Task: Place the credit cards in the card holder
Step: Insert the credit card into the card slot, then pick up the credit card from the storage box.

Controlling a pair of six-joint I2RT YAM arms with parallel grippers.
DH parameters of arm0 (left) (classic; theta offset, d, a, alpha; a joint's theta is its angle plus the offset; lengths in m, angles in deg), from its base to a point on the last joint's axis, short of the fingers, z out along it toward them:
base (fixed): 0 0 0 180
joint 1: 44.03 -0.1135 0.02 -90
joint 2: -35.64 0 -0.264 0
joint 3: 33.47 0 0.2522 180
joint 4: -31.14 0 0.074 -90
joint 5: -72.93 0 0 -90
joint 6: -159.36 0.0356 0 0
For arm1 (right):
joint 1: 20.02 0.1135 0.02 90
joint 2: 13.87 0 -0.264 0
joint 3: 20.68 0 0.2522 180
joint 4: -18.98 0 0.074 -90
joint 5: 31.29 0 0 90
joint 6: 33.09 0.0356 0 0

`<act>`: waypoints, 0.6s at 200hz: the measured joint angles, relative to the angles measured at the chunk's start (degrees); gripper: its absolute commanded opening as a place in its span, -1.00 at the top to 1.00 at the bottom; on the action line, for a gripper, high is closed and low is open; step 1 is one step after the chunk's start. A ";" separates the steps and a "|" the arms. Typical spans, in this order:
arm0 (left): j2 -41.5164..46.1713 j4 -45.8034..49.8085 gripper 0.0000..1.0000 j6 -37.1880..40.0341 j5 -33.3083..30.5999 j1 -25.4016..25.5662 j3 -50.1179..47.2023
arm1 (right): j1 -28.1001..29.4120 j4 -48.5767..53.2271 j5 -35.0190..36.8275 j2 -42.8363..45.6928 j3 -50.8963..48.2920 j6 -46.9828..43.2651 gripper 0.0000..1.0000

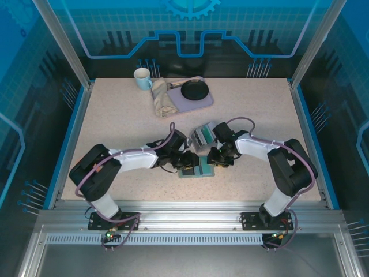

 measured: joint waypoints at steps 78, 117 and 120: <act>4.50 6.19 -0.09 0.15 -4.17 -8.33 1.51 | -5.42 8.68 9.77 6.71 11.52 -7.56 -0.23; -3.85 6.38 -0.10 -1.62 -2.10 -13.79 10.29 | -6.08 11.67 14.62 0.11 23.78 -12.83 -0.17; -4.59 6.38 -0.10 -1.70 -1.99 -13.86 11.06 | -6.08 11.74 14.91 -0.57 24.55 -12.98 -0.16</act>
